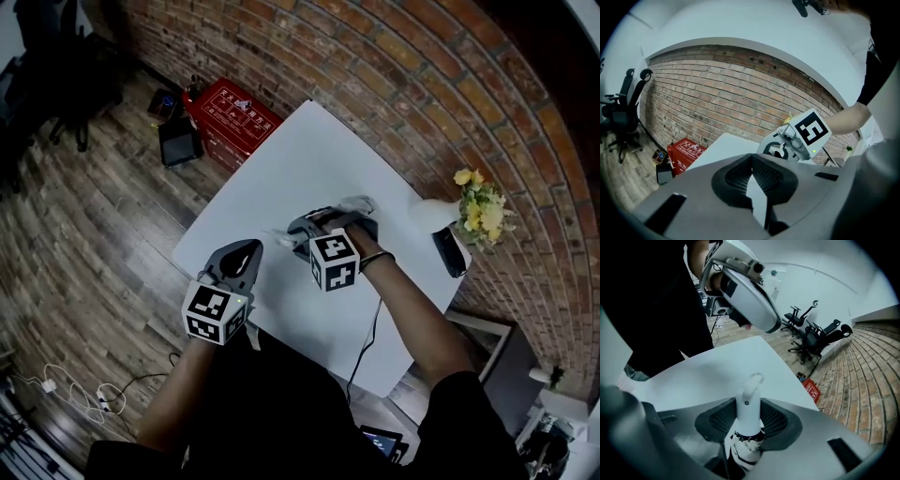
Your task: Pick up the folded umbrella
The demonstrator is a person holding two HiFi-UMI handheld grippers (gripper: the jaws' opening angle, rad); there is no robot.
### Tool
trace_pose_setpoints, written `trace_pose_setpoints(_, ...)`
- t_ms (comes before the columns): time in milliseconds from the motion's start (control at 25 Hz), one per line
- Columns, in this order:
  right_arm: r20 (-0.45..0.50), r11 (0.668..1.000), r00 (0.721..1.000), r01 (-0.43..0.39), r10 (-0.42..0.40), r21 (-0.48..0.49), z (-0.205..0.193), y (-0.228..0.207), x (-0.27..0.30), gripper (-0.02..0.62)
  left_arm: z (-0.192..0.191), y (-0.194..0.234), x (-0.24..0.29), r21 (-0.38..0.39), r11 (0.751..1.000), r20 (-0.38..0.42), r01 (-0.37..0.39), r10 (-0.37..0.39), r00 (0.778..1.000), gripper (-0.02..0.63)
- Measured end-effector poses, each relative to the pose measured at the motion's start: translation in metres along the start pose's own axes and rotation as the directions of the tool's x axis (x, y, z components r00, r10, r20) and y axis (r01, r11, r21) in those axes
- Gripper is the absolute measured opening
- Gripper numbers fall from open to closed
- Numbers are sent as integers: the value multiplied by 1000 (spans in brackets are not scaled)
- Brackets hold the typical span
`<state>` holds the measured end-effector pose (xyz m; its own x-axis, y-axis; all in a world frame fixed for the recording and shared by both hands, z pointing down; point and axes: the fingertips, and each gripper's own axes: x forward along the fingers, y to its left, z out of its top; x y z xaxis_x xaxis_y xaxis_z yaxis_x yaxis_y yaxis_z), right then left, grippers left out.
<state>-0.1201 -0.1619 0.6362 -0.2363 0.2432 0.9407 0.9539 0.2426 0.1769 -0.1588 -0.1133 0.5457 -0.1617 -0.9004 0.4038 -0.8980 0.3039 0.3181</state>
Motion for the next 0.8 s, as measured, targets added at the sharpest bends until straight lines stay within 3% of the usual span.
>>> trace_pose_setpoints(200,18,994,995,99,-100,46,-8,-9,-36,167,17,-15,9,50,998,5,34,-34,999,14)
trace_pose_setpoints(320,53,976,981,179,-187,122,-19,-19,-63,166,27,-24,14,73,996,10,52,-53,999,14)
trace_pose_setpoints(600,78,916,945,285,-318,282,-46,-35,-113,164,52,-45,28,138,985,13,106,-109,994,14)
trace_pose_setpoints(800,96,845,902,351,-420,403,-69,-48,-142,163,75,-62,40,190,971,28,144,-152,988,14)
